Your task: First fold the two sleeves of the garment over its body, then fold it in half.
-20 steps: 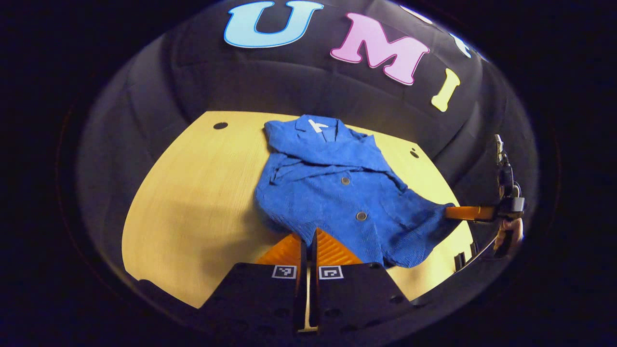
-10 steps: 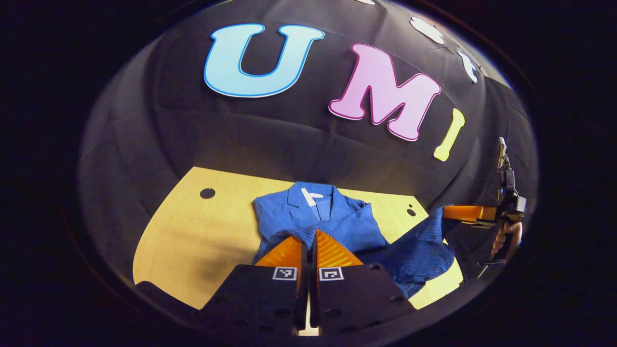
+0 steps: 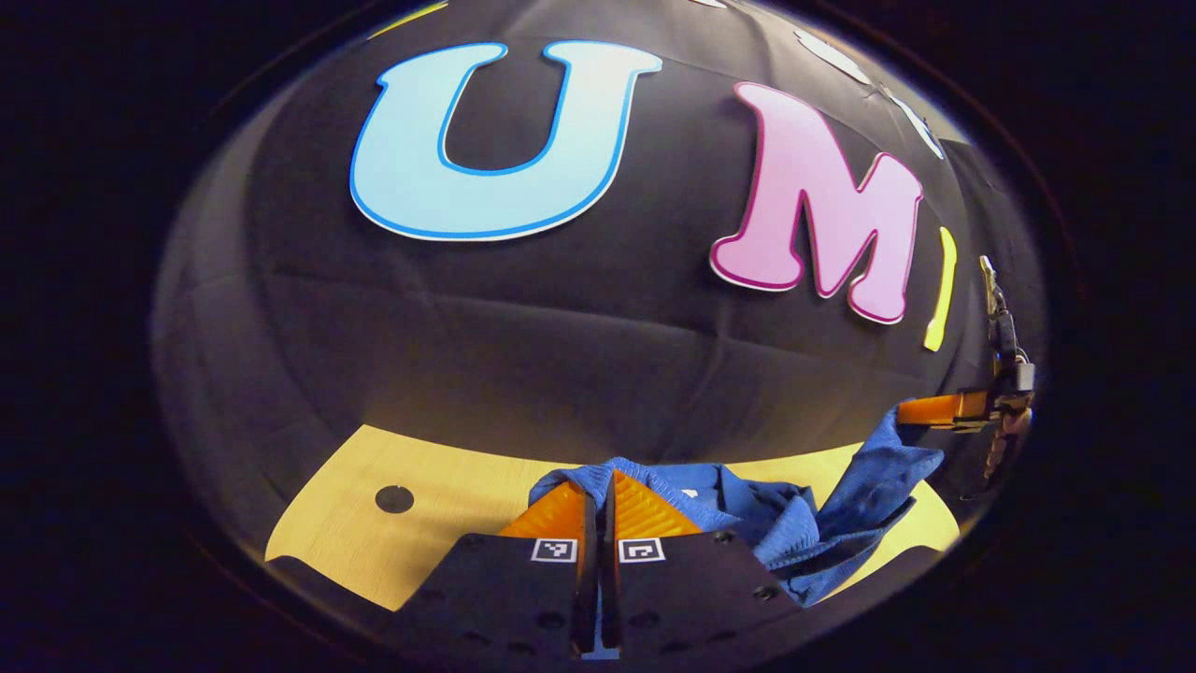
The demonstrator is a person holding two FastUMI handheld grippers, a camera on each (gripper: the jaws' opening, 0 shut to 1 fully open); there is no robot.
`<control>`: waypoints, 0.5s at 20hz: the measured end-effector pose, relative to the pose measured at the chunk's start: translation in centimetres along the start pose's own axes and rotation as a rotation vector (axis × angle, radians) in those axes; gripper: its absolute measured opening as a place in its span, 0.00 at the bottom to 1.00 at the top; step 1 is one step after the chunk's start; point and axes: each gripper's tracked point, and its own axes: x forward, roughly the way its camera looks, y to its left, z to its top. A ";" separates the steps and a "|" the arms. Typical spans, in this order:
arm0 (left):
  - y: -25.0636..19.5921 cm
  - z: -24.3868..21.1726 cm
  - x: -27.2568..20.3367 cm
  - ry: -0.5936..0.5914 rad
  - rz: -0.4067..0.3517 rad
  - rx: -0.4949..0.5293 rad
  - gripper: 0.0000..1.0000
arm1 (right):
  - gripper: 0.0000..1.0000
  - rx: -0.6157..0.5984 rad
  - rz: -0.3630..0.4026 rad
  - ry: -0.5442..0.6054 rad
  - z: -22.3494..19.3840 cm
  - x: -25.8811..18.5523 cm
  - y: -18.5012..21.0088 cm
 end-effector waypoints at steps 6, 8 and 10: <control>1.5 -4.1 7.5 -0.044 0.010 0.037 0.07 | 0.09 -0.067 -0.055 -0.063 -2.4 7.4 -3.8; 2.6 -4.5 8.5 -0.062 0.069 0.075 0.20 | 0.09 -0.098 -0.073 -0.050 -4.0 8.6 -4.5; 2.2 -5.6 9.0 -0.036 0.078 0.109 0.27 | 0.15 -0.167 -0.121 -0.063 -4.7 8.9 -6.0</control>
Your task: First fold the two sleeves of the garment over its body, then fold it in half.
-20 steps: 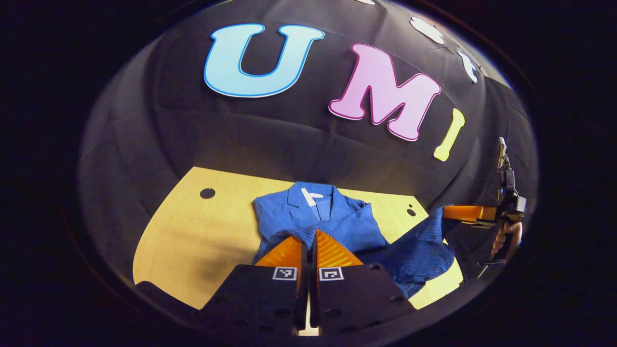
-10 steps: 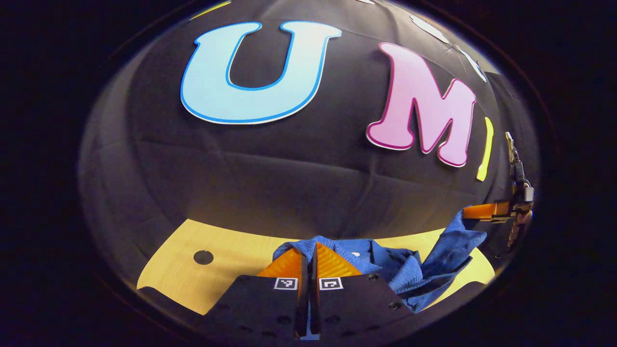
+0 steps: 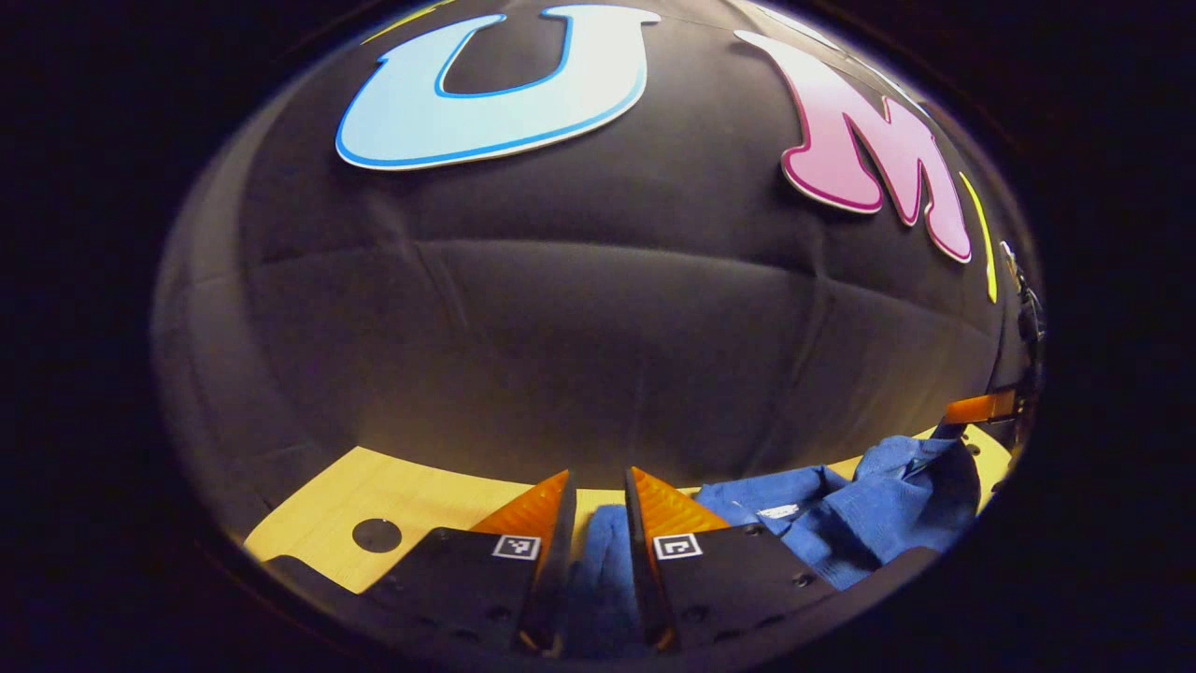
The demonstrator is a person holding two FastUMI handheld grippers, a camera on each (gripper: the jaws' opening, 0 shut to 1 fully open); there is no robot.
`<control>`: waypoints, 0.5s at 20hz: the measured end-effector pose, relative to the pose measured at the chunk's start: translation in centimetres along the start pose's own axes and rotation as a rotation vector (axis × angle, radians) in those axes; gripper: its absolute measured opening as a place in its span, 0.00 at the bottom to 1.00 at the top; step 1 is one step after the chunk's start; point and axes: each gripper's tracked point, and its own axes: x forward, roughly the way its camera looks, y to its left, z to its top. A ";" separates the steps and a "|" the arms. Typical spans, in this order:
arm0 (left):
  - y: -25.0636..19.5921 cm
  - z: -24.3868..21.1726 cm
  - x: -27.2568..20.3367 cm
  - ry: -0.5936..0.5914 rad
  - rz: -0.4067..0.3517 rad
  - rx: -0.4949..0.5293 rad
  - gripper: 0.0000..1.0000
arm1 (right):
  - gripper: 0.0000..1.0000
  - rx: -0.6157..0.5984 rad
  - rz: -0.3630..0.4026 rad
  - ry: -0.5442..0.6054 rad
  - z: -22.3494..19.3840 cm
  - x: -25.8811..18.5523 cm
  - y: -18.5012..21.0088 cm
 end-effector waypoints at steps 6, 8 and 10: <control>-4.7 1.2 -5.6 -0.019 -0.066 0.041 0.86 | 0.99 0.021 -0.052 -0.153 1.8 -5.0 -1.0; -6.0 3.2 -9.1 -0.088 -0.086 0.044 0.86 | 0.98 0.034 -0.093 -0.232 2.8 -8.1 -2.1; -7.1 5.4 -12.8 -0.172 -0.103 0.031 0.86 | 0.98 0.041 -0.088 -0.315 3.7 -12.0 -1.9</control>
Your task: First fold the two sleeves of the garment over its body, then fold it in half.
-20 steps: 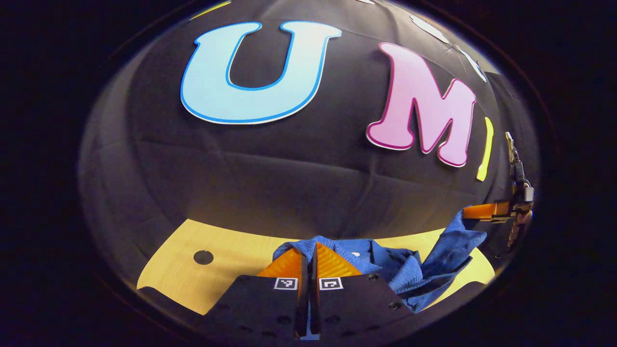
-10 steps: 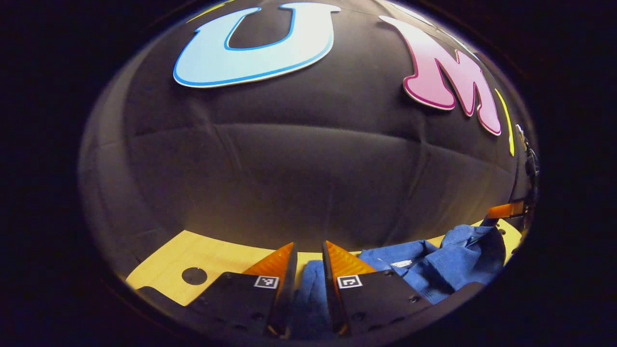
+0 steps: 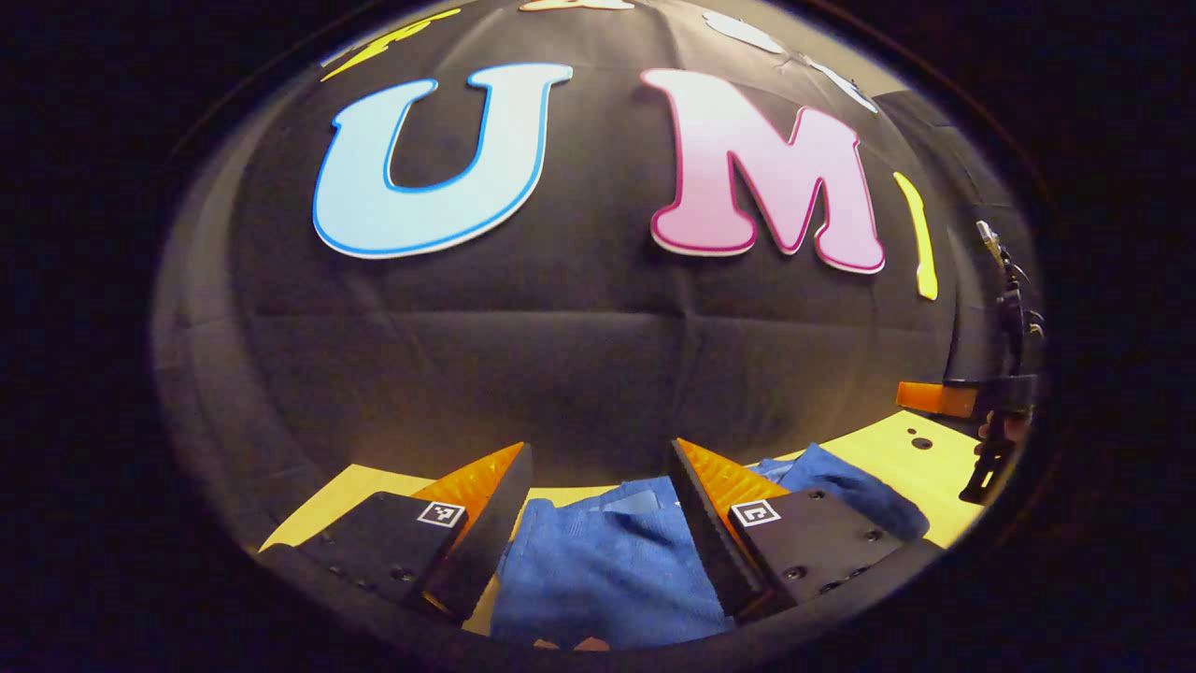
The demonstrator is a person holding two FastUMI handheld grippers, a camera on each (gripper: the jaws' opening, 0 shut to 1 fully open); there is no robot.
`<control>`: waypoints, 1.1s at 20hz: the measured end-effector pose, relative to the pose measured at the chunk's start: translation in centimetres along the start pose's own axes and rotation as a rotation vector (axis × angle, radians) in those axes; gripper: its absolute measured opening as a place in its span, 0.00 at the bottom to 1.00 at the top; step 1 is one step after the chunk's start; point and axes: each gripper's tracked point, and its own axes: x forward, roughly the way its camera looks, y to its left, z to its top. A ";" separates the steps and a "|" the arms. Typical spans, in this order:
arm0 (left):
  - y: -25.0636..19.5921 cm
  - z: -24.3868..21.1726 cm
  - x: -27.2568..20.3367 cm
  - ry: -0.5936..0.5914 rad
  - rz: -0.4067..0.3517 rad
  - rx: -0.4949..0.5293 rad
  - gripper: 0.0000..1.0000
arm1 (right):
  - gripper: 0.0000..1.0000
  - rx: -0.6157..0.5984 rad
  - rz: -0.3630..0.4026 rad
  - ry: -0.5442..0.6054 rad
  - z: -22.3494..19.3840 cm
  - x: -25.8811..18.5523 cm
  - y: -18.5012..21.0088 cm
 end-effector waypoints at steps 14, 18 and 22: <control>-2.3 12.0 -31.0 -0.343 -0.101 -0.370 0.81 | 0.89 -0.155 0.167 -0.388 12.8 -27.5 6.4; 1.2 10.4 -36.8 -0.254 0.084 -0.248 0.82 | 0.96 -0.168 0.237 -0.348 13.4 -34.4 8.4; 1.9 13.3 -41.0 -0.264 0.163 -0.163 0.81 | 0.96 -0.131 0.276 -0.281 14.4 -40.3 9.4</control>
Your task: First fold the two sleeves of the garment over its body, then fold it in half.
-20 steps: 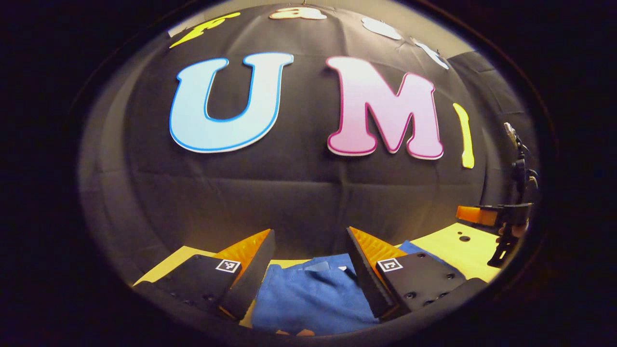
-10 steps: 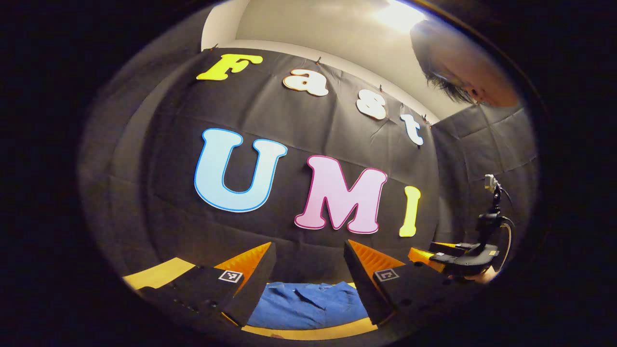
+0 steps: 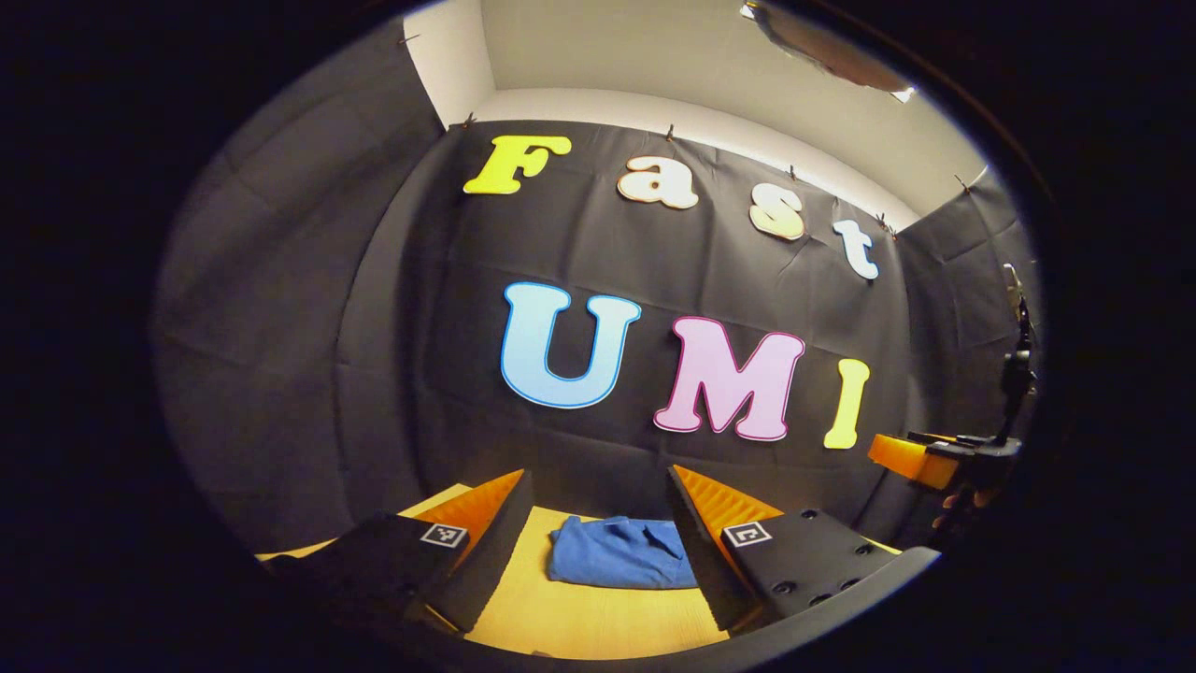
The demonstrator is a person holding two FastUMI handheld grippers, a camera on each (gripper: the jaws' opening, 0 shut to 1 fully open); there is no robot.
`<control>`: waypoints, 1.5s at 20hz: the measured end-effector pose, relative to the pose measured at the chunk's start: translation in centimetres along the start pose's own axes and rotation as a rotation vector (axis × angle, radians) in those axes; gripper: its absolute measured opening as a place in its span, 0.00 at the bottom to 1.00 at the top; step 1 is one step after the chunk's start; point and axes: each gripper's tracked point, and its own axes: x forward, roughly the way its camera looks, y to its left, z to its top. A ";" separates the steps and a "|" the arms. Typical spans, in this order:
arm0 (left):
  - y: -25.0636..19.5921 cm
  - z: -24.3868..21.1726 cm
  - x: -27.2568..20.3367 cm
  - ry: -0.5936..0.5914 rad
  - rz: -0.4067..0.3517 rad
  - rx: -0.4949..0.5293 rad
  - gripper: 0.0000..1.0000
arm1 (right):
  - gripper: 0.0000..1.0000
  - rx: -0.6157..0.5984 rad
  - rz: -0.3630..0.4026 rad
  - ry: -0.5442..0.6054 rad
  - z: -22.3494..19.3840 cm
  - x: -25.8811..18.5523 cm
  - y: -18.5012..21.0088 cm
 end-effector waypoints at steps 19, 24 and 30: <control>-5.9 4.3 -1.9 -0.046 -0.139 0.161 0.81 | 0.96 -0.016 -0.049 -0.068 4.9 -4.6 -0.1; -5.1 4.1 -2.3 -0.034 -0.090 0.153 0.80 | 0.96 -0.032 -0.042 -0.043 3.8 -6.3 -0.3; -4.7 4.6 -2.2 -0.046 -0.065 0.146 0.82 | 0.96 -0.017 -0.032 -0.020 3.4 -5.6 -0.4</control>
